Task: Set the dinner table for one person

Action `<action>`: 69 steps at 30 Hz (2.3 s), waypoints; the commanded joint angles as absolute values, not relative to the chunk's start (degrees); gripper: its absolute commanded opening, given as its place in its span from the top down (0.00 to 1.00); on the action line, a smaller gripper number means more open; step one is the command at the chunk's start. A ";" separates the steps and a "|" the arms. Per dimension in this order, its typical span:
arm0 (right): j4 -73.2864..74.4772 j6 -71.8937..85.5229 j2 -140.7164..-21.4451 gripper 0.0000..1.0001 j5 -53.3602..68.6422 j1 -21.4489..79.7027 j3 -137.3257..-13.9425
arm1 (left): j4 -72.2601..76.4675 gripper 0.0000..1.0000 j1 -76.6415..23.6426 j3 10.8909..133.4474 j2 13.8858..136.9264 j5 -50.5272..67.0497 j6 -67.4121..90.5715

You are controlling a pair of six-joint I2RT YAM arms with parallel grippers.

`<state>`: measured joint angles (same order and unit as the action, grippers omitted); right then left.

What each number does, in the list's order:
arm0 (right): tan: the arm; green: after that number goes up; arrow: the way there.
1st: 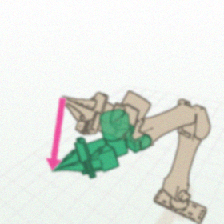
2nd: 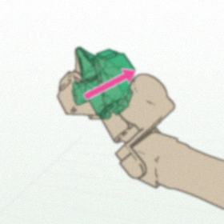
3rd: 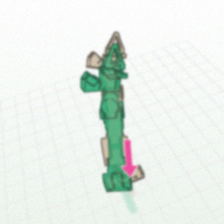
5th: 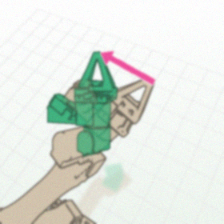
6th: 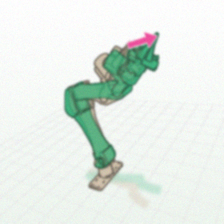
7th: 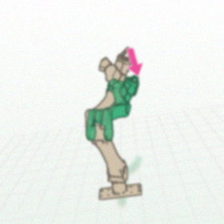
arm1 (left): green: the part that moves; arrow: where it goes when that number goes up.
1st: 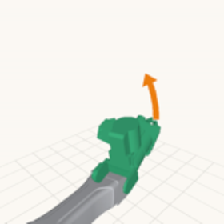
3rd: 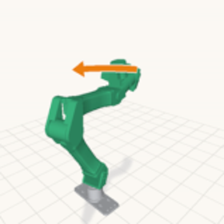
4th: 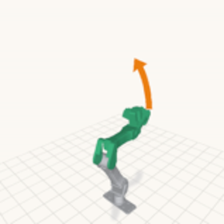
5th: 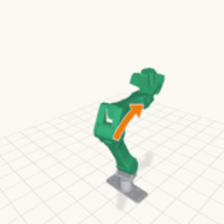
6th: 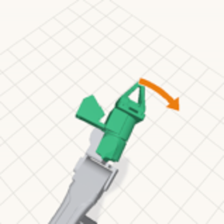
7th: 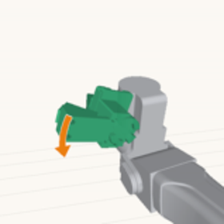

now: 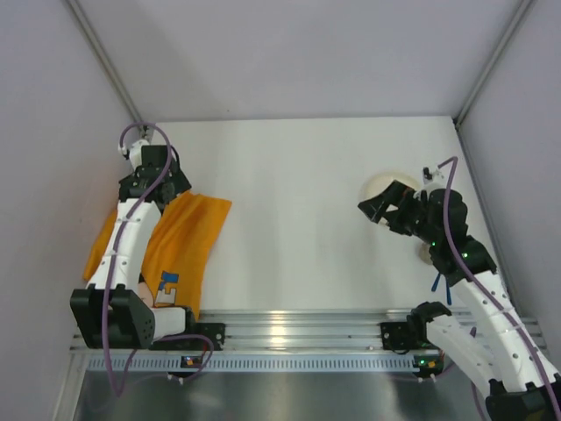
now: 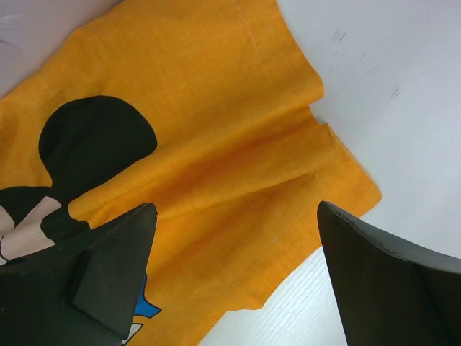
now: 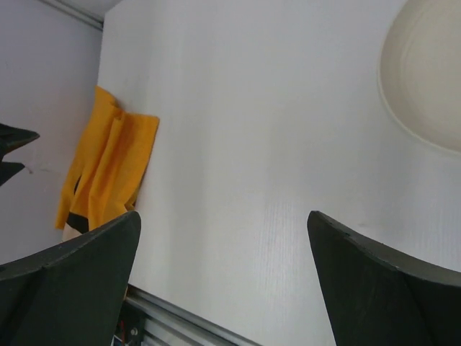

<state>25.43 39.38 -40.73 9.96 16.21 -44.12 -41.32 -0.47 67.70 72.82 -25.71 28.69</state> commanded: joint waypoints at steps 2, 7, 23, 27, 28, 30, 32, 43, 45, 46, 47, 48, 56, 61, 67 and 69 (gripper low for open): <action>24.87 40.26 -45.43 0.00 15.03 15.03 -46.14 | -40.88 0.01 -0.44 66.80 73.30 -27.78 27.17; 29.17 33.32 -48.68 0.00 15.56 15.03 -51.31 | -38.94 0.01 -0.44 65.74 77.68 -20.40 25.58; 37.97 27.95 -47.11 0.00 12.04 15.12 -53.70 | -32.78 0.05 -5.71 62.67 95.71 -7.47 24.43; 39.46 27.77 -46.41 0.00 11.25 15.12 -53.96 | -36.38 0.05 -5.63 62.40 101.23 -13.34 27.42; 39.64 27.77 -46.23 0.00 10.81 15.03 -53.88 | -36.82 0.05 -5.62 62.49 102.21 -13.71 27.86; 39.90 27.60 -46.23 0.00 10.46 15.12 -54.14 | -36.83 0.05 -5.62 62.31 103.35 -13.28 27.95; 39.99 27.51 -46.49 0.00 10.11 15.03 -54.32 | -36.04 0.07 -5.54 61.88 104.15 -12.40 27.95; 39.90 26.63 -48.78 0.00 9.58 14.94 -55.72 | -34.10 1.00 -7.11 65.46 107.75 -3.87 28.12; 40.08 26.28 -48.78 0.00 9.58 15.03 -55.99 | -35.24 1.00 -8.87 69.67 108.10 -2.82 29.26; 40.08 26.19 -48.78 0.00 9.32 15.03 -55.90 | -36.29 1.00 -11.57 71.35 108.28 -2.29 30.57; 40.08 25.76 -48.69 0.00 9.23 15.03 -55.99 | -36.82 1.00 -13.25 73.37 108.89 -1.85 31.46; 40.08 25.58 -48.60 0.00 8.97 15.12 -55.90 | -37.26 1.00 -17.10 77.39 110.29 -1.06 32.51; 42.71 23.12 -47.64 0.00 5.45 15.03 -56.95 | -32.01 1.00 -31.45 95.26 122.93 10.27 52.36; 44.82 21.71 -45.97 0.00 3.26 14.94 -56.95 | -26.64 1.00 -35.94 104.05 130.86 14.41 65.79; 46.93 21.27 -43.60 0.00 1.50 14.94 -56.16 | -19.00 1.00 -38.93 108.72 136.49 12.48 78.91; 47.37 21.18 -43.07 0.00 1.14 14.85 -55.73 | -16.97 1.00 -39.72 112.21 139.46 11.95 82.16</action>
